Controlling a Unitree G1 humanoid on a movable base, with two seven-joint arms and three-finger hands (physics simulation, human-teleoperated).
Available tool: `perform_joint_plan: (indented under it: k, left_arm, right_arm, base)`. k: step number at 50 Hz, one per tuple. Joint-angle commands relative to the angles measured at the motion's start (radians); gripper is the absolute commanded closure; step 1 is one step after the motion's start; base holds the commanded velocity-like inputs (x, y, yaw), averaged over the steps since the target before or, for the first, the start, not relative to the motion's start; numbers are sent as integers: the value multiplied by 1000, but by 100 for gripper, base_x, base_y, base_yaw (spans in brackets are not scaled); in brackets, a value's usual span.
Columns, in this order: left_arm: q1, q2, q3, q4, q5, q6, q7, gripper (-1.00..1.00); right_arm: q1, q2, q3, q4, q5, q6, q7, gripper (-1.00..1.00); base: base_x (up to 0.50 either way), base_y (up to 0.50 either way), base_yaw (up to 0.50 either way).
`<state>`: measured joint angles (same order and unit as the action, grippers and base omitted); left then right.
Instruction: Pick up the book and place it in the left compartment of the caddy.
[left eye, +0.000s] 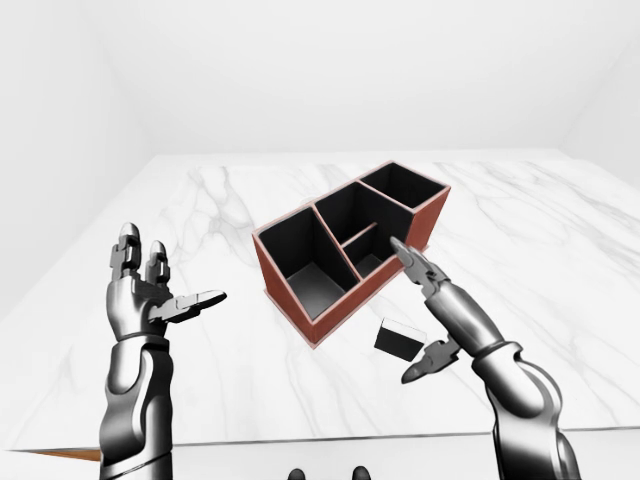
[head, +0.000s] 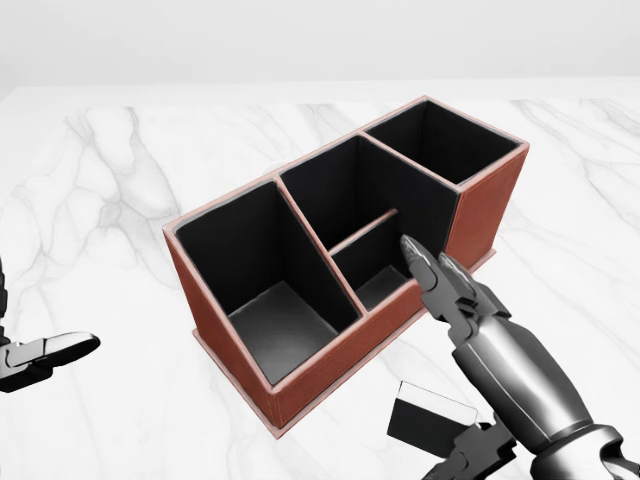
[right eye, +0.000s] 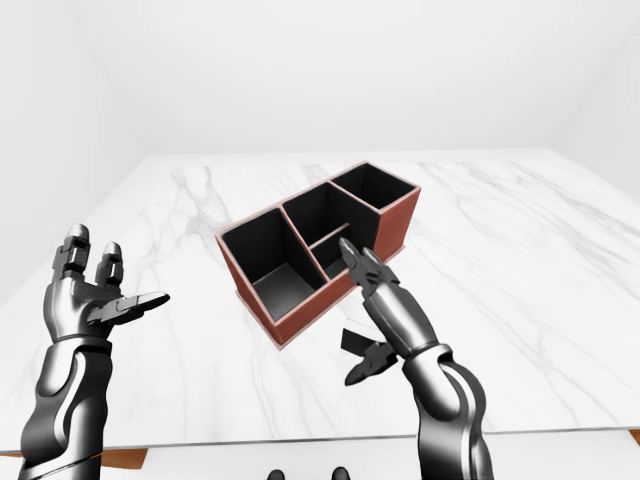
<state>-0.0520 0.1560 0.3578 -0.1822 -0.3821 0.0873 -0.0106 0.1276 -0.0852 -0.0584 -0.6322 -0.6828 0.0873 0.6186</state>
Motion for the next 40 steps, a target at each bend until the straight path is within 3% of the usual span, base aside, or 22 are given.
perform_joint_plan:
  k: [1, 20, 31, 40]
  left_arm:
    - [-2, 0, -1, 5, 1, 0, 1, -100]
    - [-9, 0, -3, 19, 0, 0, 10, -100]
    - [-7, 4, -3, 10, -2, 0, 15, -100]
    - [-3, 5, 6, -3, -7, 0, 14, -100]
  right_arm:
    - [-32, -10, -27, 87, -20, 0, 5, -100]
    - [-86, -37, -22, 235, -94, 0, 27, -100]
    - [-98, -42, 14, 267, -266, 0, 75, -100]
    - [-106, -32, -12, 290, -257, 0, 80, -100]
  base:
    - [0, 0, 0]
    - [0, 0, 0]
    - [0, 0, 0]
    - [0, 0, 0]
